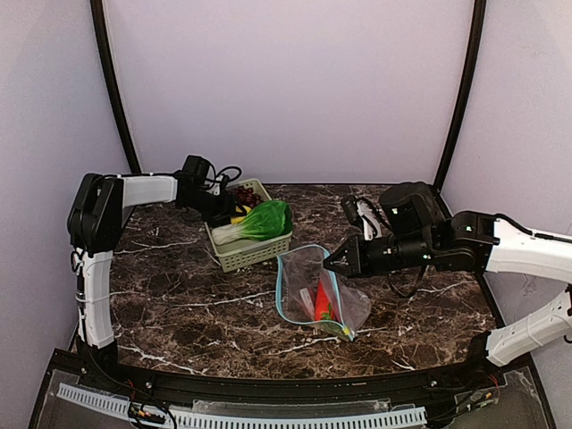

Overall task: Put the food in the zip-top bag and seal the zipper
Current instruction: Pick up the fake fruit from the bin.

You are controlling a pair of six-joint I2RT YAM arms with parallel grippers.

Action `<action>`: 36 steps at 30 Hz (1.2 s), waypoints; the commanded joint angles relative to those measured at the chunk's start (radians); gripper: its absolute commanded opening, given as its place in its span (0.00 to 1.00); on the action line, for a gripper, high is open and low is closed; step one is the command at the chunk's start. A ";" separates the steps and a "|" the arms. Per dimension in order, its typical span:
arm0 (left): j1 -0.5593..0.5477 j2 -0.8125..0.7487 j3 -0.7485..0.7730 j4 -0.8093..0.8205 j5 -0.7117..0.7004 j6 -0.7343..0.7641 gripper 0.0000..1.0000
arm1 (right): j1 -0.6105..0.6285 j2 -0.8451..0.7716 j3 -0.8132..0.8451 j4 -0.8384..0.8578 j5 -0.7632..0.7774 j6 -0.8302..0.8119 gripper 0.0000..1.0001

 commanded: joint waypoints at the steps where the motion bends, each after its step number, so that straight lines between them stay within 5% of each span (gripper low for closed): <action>1: -0.002 0.018 0.018 -0.039 0.000 0.009 0.57 | -0.006 0.003 0.028 0.024 0.000 -0.008 0.00; 19: -0.004 -0.216 -0.025 -0.006 -0.077 0.054 0.48 | -0.007 -0.007 0.027 0.022 0.001 -0.007 0.00; 36: -0.032 -0.684 -0.440 0.084 -0.042 -0.003 0.48 | -0.008 -0.017 0.031 0.022 0.013 -0.014 0.00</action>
